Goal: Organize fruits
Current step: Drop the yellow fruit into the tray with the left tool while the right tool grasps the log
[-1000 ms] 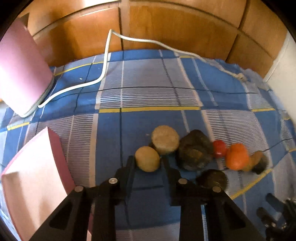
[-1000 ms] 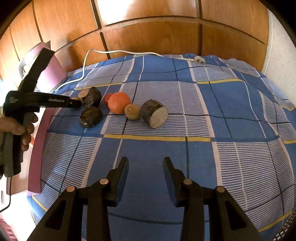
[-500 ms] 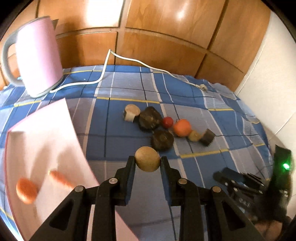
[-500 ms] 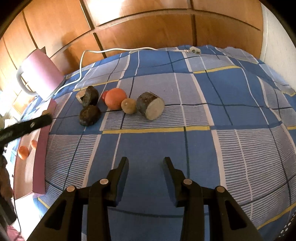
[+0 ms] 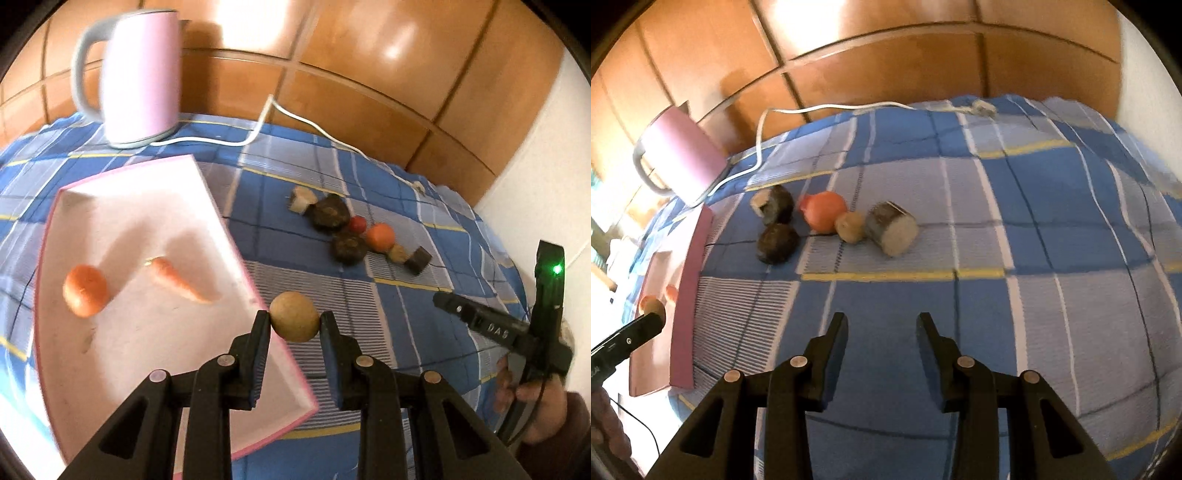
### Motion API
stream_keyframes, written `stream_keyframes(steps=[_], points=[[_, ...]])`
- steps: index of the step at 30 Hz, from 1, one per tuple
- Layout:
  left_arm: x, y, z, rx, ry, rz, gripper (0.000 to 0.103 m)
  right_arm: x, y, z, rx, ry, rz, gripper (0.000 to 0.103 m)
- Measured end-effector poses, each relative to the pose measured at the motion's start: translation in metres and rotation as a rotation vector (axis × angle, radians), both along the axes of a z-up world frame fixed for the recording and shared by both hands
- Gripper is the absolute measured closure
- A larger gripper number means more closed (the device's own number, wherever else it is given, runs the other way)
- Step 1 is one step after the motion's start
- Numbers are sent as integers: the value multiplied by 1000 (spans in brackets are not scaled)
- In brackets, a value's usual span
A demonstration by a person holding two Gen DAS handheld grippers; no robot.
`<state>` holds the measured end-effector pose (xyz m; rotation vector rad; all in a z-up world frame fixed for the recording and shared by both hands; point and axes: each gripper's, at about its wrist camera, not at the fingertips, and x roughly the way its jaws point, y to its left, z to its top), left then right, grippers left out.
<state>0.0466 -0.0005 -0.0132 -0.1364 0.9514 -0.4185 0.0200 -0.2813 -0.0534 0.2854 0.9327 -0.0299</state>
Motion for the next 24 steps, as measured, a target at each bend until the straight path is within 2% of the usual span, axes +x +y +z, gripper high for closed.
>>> stream_keyframes(steps=[9,11,12,16,18,24], points=[[-4,49,-1,-33,7,112,75,38,16,29,-92,-43,161,65],[-3,57,0,-42,4,132,75,50,24,32,-155,-29,236,65],[-4,63,2,-48,0,145,75,58,29,33,-222,-14,270,65],[-2,76,5,-58,-8,172,75,75,20,27,-279,39,282,65],[-1,84,4,-69,-5,191,75,80,17,20,-322,71,290,60],[9,113,6,-146,16,275,75,91,14,2,-374,126,304,55]])
